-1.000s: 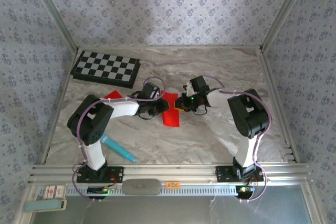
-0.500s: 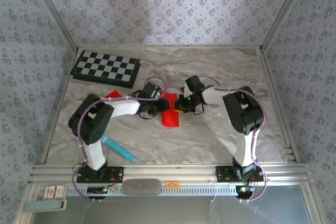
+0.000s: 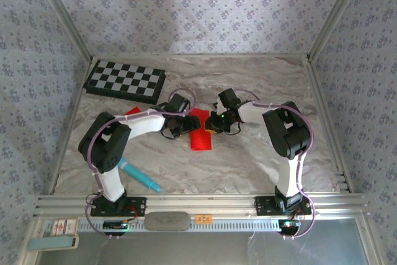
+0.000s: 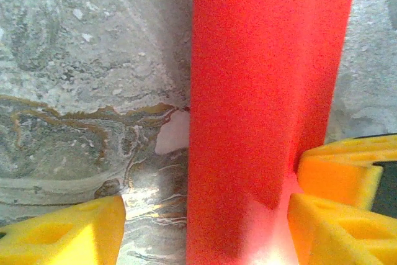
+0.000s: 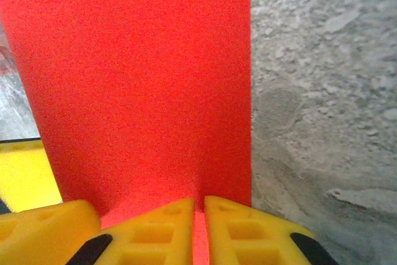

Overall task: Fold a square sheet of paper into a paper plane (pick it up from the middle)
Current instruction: First fold the square sheet of paper in half at the center of the table, then hold the square sheet of paper at the center of the table.

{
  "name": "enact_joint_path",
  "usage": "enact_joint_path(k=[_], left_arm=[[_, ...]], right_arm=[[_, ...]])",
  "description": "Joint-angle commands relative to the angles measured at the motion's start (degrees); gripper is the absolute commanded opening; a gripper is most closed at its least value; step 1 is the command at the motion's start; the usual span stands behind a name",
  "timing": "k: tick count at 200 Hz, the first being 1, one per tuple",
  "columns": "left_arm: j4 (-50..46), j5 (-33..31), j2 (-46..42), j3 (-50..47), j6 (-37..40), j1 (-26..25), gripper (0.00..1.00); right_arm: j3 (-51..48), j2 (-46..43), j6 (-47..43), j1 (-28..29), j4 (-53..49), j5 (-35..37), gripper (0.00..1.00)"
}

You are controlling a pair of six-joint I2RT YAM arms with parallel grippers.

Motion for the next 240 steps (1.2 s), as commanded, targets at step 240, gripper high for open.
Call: enact_joint_path(k=[240], left_arm=[[-6.92,-0.42,9.70,3.49,-0.10,0.30,0.44]], right_arm=[[-6.57,-9.46,-1.13,-4.57,3.01,-1.48,0.35]])
